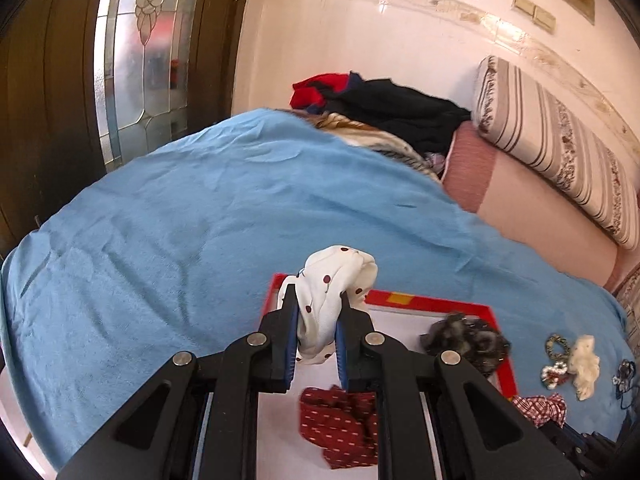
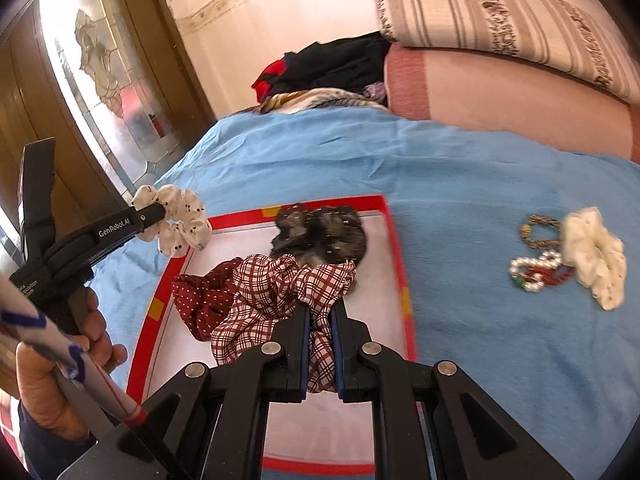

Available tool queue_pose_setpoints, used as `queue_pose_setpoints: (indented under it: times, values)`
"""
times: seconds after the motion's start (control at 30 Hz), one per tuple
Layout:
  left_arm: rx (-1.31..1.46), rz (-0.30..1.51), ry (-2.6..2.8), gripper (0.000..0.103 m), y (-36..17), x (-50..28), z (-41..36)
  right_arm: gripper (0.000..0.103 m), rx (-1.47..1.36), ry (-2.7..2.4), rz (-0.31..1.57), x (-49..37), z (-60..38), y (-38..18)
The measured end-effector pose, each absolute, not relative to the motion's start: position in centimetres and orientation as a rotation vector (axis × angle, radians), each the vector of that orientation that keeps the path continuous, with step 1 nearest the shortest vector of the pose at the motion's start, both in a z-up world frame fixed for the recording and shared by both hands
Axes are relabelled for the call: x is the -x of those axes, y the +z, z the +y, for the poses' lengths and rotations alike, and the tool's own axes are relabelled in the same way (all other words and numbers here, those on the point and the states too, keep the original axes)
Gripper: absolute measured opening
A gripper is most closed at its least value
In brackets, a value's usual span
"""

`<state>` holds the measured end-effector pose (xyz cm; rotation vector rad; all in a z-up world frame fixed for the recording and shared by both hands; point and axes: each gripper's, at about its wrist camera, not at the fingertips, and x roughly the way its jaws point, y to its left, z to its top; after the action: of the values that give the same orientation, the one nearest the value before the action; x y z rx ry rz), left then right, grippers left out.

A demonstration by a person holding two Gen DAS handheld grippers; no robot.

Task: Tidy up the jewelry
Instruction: 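Carry both held scrunchies over to the red-rimmed tray, then open the right tool to drop the gingham scrunchie while left tool releases white scrunchie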

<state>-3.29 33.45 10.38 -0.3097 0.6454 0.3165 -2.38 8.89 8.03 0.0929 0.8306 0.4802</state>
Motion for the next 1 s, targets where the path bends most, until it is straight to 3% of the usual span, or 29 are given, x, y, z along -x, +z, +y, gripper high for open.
queue_pose_setpoints:
  times: [0.77,1.0]
  values:
    - [0.234,0.768,0.361,0.014,6.6,0.5,32.5,0.011,-0.047,0.427,0.948,-0.6,11.1,3.8]
    - [0.224,0.759,0.363,0.024,6.7,0.4,32.2,0.012,-0.043,0.423,0.961,-0.6,11.2,3.3]
